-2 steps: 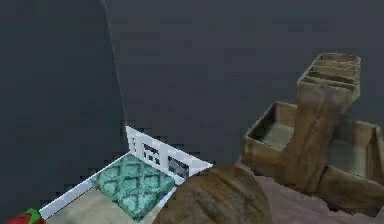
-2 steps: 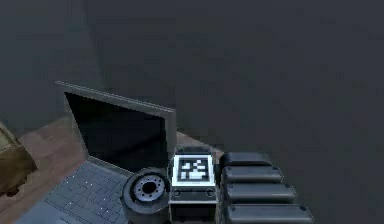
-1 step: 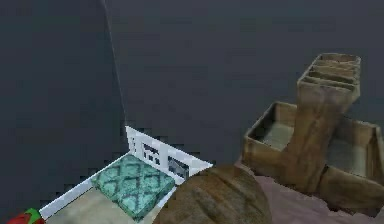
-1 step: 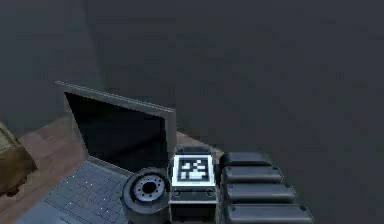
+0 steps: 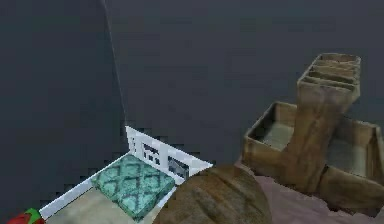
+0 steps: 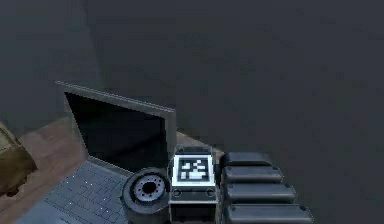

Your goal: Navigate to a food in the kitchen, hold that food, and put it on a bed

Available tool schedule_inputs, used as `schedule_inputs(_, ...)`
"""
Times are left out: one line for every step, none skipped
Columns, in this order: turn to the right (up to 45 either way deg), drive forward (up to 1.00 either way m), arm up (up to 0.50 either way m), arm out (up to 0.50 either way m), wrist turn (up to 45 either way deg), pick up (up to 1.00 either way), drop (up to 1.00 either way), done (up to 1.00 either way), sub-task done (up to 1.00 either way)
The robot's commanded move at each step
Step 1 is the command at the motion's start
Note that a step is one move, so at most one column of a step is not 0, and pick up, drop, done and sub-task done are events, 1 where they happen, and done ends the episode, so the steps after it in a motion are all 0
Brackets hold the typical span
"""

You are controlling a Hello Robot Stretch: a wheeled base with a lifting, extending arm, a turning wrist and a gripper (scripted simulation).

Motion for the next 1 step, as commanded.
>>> schedule_inputs(45.0, 0.00, 0.00, 0.00, 0.0, 0.00, 0.00, 0.00, 0.00)
